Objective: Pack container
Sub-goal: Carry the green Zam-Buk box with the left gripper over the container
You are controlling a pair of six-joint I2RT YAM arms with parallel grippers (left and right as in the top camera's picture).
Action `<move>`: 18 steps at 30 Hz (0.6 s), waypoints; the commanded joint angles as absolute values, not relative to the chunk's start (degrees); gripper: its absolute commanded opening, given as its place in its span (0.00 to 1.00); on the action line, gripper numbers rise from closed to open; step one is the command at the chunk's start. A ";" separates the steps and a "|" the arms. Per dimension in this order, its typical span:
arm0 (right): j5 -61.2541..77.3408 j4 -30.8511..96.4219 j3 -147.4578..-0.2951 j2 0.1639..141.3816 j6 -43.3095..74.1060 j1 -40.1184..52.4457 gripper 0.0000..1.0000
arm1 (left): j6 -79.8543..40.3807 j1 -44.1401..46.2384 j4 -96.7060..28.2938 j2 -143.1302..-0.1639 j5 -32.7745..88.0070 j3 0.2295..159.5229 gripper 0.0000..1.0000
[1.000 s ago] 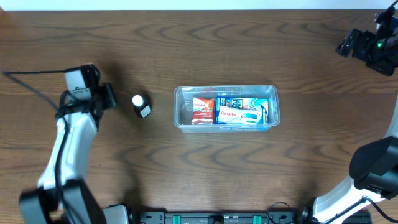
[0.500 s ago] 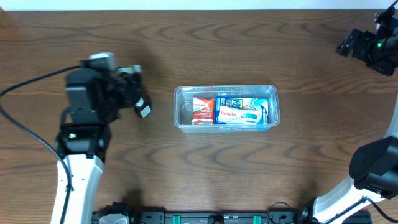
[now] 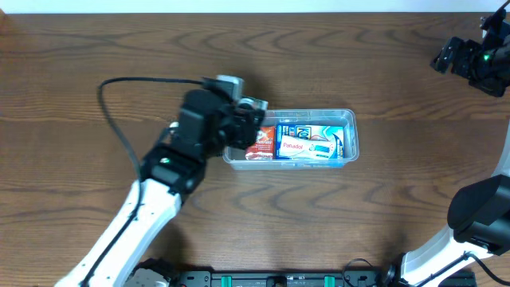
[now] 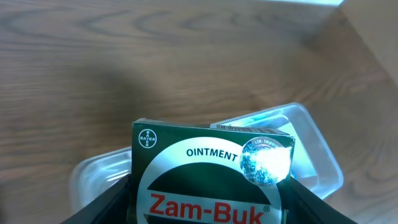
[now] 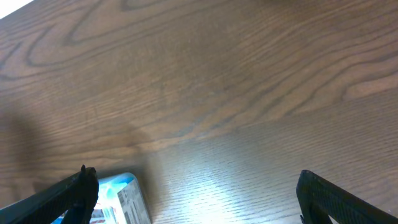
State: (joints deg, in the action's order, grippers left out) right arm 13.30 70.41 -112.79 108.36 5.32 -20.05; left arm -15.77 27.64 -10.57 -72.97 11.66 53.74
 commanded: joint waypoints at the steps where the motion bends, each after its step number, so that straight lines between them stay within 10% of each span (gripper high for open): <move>1: 13.52 70.26 -113.56 106.98 5.72 -20.34 0.98 | -16.95 30.89 -8.75 -75.96 4.34 55.00 0.49; 18: 13.52 70.26 -113.56 106.98 5.72 -20.34 0.99 | -18.35 35.46 -6.76 -89.17 -3.73 55.00 0.49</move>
